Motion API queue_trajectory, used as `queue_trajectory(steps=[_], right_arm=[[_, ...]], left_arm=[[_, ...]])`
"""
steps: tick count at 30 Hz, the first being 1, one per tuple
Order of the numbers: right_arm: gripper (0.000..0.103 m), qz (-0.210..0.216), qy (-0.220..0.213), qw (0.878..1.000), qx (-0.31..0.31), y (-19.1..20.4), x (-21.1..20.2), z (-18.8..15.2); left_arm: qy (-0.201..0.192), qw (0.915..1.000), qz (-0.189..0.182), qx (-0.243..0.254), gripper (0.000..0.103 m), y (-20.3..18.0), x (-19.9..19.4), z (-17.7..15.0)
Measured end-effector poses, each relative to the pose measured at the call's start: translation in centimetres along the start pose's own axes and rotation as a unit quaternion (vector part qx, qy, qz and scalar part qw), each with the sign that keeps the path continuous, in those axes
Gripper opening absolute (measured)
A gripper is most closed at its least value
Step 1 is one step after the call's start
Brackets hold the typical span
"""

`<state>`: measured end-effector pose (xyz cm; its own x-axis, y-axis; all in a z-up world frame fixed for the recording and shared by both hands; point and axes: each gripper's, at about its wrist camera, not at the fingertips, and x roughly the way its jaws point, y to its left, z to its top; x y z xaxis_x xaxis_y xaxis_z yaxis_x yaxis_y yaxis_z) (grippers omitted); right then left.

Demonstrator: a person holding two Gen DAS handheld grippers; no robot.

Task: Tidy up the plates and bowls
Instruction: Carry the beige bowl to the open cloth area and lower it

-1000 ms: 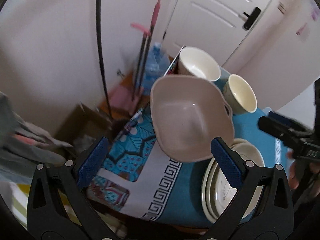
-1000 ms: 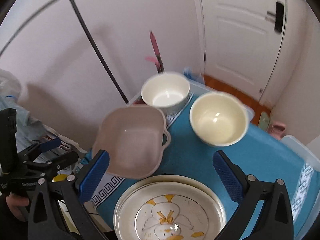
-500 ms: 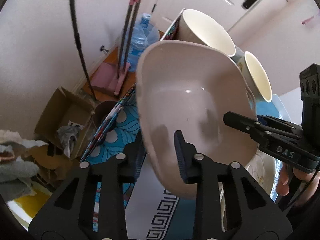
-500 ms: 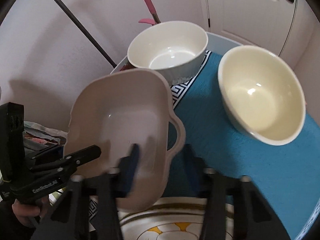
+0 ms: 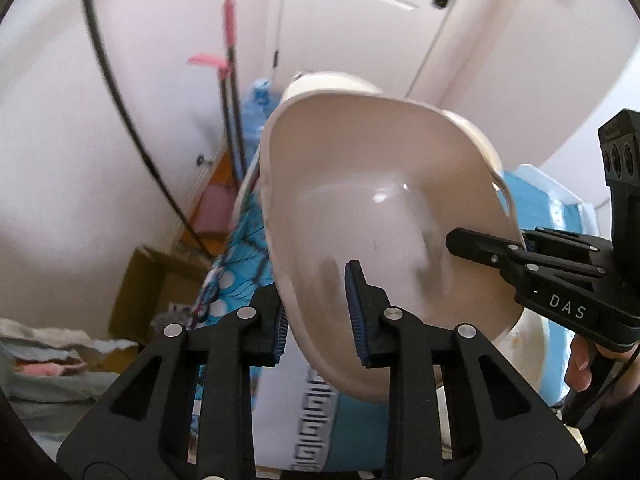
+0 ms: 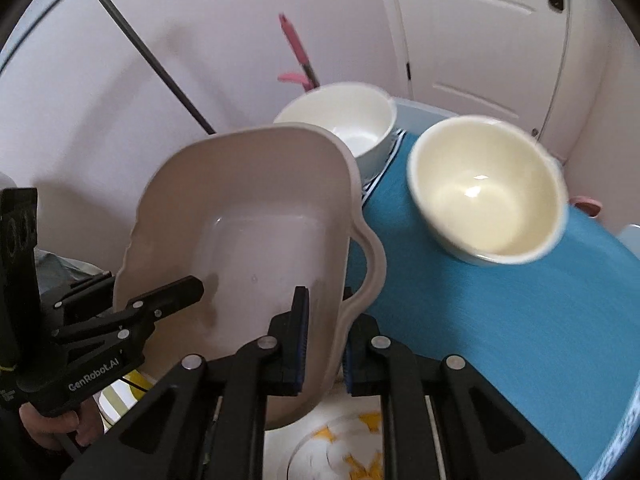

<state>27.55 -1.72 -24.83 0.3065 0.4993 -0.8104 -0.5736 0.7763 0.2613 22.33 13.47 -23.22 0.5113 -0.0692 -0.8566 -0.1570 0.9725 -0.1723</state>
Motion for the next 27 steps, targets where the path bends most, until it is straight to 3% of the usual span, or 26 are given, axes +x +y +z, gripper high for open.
queue_trajectory(steps=[4,9,17,21,27], right_arm=[[0.013,-0.004,-0.032,0.999,0.019,-1.8,-5.1,-2.2],[0.013,-0.038,-0.062,0.997,0.04,-5.1,-11.7,-6.0],[0.013,-0.102,-0.086,0.986,0.101,-13.0,-20.4,-13.5],[0.013,-0.128,-0.084,0.98,0.129,-16.4,-22.5,-16.5],[0.013,-0.144,-0.067,0.972,0.172,-21.3,-22.6,-21.0]], left_arm=[[-0.019,0.9993,-0.01,0.029,0.023,-4.3,-2.5,0.2],[-0.024,0.9966,-0.036,0.07,0.023,-11.3,-4.1,-0.9],[0.009,0.9866,-0.106,0.124,0.023,-22.7,-2.7,-4.5],[0.03,0.9801,-0.133,0.144,0.023,-27.6,-1.1,-6.6],[0.068,0.9721,-0.139,0.176,0.023,-32.6,2.9,-9.7]])
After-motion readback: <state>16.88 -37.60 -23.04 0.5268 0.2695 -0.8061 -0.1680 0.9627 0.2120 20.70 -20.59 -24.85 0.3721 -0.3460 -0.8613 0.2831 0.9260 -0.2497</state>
